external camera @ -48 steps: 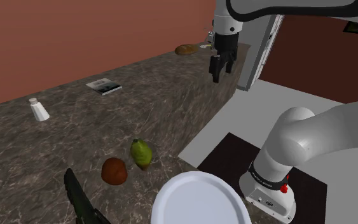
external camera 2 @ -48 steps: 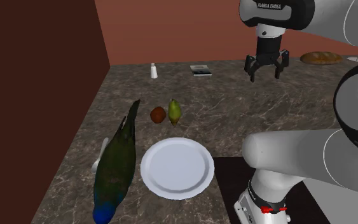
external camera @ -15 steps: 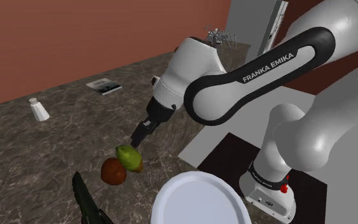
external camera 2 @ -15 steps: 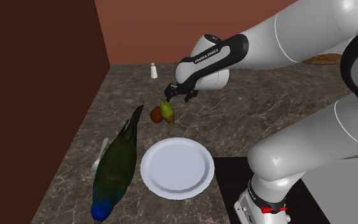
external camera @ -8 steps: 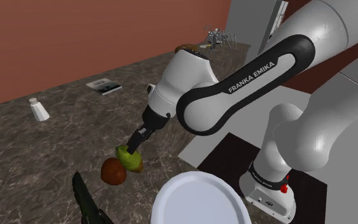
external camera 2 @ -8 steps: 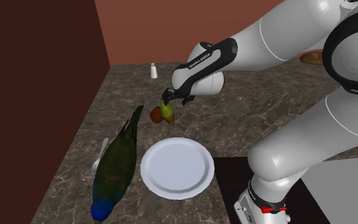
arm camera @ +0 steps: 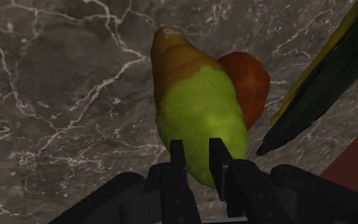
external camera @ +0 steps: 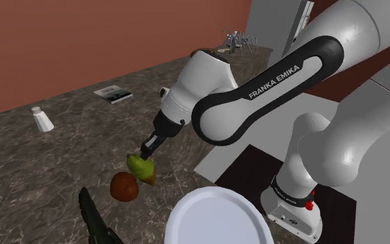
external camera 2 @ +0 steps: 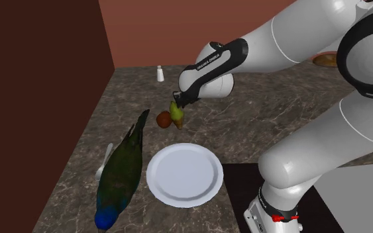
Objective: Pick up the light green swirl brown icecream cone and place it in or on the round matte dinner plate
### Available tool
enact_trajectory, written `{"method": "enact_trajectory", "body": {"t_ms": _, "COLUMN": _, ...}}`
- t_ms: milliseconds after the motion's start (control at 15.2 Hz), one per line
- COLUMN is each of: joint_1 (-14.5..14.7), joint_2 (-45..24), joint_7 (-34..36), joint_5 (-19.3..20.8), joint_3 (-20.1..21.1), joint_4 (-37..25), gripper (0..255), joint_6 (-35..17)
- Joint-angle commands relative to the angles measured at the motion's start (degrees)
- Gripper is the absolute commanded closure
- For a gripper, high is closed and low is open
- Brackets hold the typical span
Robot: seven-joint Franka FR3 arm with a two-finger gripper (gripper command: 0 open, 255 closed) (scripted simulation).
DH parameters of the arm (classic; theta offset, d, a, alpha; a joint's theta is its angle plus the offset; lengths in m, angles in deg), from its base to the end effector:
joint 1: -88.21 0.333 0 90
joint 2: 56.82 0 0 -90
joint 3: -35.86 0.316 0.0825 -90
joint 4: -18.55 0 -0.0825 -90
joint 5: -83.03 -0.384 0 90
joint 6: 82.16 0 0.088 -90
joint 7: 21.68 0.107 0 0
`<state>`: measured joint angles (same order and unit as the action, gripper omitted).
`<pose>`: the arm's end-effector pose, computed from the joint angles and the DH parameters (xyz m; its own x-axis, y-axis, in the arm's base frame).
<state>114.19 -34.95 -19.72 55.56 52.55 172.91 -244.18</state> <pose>0.3283 0.2691 0.4004 0.8745 0.2076 0.4383 0.3420 -0.9048 -0.2538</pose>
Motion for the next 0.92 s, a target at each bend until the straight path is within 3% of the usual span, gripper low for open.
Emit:
{"method": "enact_trajectory", "body": {"t_ms": 0, "joint_1": -0.03, "joint_2": -0.01, "joint_7": -0.24, "joint_5": 0.01, "joint_3": -0.21, "joint_4": 0.42, "gripper": 255, "joint_6": 2.4}}
{"method": "enact_trajectory", "body": {"t_ms": 396, "joint_1": -0.12, "joint_2": 1.39, "joint_7": -0.05, "joint_5": 0.16, "joint_3": -0.3, "joint_4": 0.47, "gripper": 255, "joint_6": 3.21}}
{"method": "enact_trajectory", "body": {"t_ms": 462, "joint_1": -0.12, "joint_2": 1.39, "joint_7": -0.05, "joint_5": 0.16, "joint_3": -0.3, "joint_4": 0.47, "gripper": 0, "joint_6": 3.21}}
{"method": "enact_trajectory", "body": {"t_ms": 594, "joint_1": -11.85, "joint_2": -2.42, "joint_7": 11.13, "joint_5": 19.94, "joint_3": 13.32, "joint_4": -7.16, "gripper": 0, "joint_6": 9.36}}
{"method": "enact_trajectory", "body": {"t_ms": 858, "joint_1": -14.71, "joint_2": -5.59, "joint_7": 13.68, "joint_5": 24.07, "joint_3": 16.31, "joint_4": -8.14, "gripper": 0, "joint_6": 7.67}}
